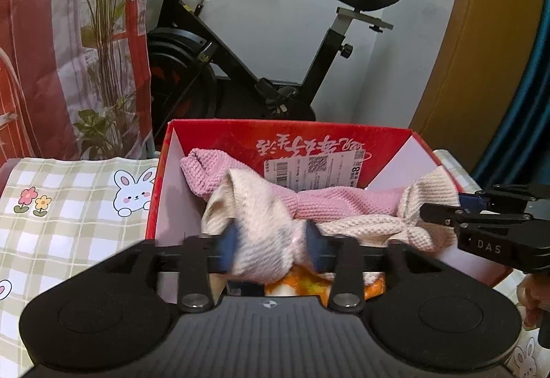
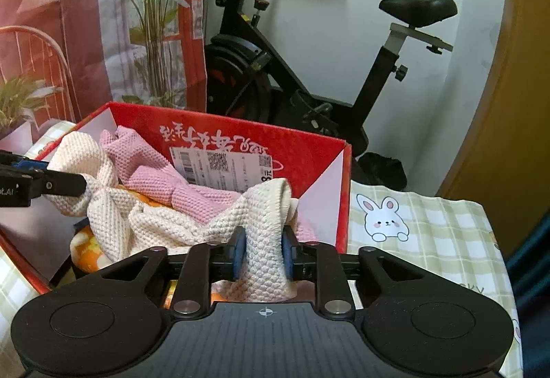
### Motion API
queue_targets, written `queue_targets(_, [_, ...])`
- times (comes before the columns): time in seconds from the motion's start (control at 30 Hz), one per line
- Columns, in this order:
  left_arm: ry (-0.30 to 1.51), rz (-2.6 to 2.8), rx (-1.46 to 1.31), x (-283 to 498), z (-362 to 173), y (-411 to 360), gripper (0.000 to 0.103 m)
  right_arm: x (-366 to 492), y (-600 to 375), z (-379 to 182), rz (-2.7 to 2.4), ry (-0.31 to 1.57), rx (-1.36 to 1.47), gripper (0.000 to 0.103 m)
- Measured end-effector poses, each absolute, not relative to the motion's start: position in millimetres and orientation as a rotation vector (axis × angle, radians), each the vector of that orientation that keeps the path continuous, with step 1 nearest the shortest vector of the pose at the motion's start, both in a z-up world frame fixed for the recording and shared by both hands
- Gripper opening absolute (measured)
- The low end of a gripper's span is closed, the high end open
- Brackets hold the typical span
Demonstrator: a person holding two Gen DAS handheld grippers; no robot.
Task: Organize soft objects
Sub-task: 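Lower the beige towel into the box and open both grippers, then move both grippers down to the black item beside the box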
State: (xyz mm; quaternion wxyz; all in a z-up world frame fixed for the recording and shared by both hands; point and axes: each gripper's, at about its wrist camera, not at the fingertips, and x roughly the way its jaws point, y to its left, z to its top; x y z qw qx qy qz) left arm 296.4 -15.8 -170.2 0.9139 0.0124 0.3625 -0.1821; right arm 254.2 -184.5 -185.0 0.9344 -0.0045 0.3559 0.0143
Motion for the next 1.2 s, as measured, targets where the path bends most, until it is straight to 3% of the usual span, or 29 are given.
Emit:
queue_targets(0.1, [0.730, -0.389, 0.017, 291, -163, -15, 0.071, 248, -186, -179, 0.036, 0.713, -0.002, 0.035])
queue_targets(0.13, [0.727, -0.396, 0.010, 289, -161, -14, 0.081, 246, -186, -177, 0.036, 0.707, 0.003, 0.038])
queue_targets(0.17, [0.723, -0.399, 0.001, 286, -159, -13, 0.091, 244, -187, -175, 0.039, 0.700, 0.011, 0.046])
queue_targets(0.23, [0.701, -0.406, -0.012, 279, -153, -10, 0.099, 237, -187, -168, 0.050, 0.678, 0.024, 0.058])
queue_targets(0.4, [0.681, -0.410, -0.006, 261, -142, -7, 0.103, 219, -183, -151, 0.070, 0.622, 0.030, 0.097])
queue_targets(0.47, [0.675, -0.407, 0.006, 254, -140, -6, 0.103, 212, -182, -144, 0.079, 0.599, 0.043, 0.102])
queue_targets(1.2, [0.586, -0.320, 0.035, 161, -131, 40, 0.103, 124, -167, -139, 0.099, 0.534, 0.118, 0.103])
